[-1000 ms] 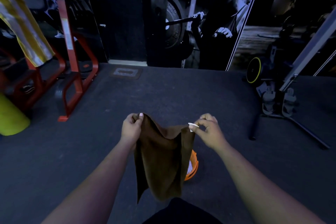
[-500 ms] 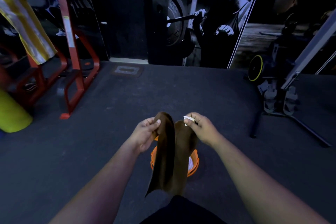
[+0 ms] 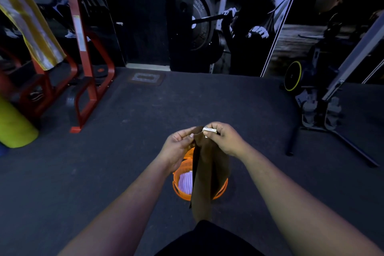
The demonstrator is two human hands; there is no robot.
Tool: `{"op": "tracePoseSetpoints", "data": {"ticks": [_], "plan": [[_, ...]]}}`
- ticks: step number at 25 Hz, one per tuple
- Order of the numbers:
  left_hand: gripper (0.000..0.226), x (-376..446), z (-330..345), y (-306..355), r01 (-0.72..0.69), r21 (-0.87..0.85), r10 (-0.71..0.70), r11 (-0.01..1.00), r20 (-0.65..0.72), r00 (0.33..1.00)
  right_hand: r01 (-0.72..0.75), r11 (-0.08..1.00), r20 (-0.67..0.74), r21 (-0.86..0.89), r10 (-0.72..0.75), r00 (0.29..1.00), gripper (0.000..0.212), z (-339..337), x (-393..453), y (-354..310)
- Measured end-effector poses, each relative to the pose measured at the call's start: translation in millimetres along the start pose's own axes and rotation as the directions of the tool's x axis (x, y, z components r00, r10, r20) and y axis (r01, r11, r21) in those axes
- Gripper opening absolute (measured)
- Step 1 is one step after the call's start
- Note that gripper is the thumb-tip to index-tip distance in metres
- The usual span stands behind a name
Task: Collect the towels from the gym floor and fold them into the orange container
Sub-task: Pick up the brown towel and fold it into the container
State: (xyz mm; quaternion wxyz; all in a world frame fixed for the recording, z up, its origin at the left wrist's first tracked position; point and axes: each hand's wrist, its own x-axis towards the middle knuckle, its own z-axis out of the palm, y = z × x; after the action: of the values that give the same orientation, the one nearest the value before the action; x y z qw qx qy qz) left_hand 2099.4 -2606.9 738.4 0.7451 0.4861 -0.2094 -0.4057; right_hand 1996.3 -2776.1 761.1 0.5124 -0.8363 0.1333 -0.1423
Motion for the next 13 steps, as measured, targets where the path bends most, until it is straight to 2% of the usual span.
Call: {"op": "tracePoseSetpoints", "data": {"ticks": [6, 10, 13], "plan": [[0.027, -3.3, 6.3, -1.1, 0.018, 0.008, -0.018, 1.000, -0.041, 0.999, -0.065, 0.992, -0.075, -0.107, 0.057, 0.996, 0.014, 6.2, 9.4, 0.9], [0.034, -5.5, 4.1, 1.0, 0.001, -0.021, -0.001, 1.000, 0.004, 1.000, -0.112, 0.988, -0.115, -0.102, 0.100, 0.988, 0.020, 10.5, 15.0, -1.5], [0.035, -4.9, 7.7, 4.3, -0.006, 0.053, 0.010, 0.999, -0.075, 0.997, -0.111, 0.989, -0.098, -0.102, 0.101, 0.990, 0.020, 13.3, 18.0, -3.4]]}}
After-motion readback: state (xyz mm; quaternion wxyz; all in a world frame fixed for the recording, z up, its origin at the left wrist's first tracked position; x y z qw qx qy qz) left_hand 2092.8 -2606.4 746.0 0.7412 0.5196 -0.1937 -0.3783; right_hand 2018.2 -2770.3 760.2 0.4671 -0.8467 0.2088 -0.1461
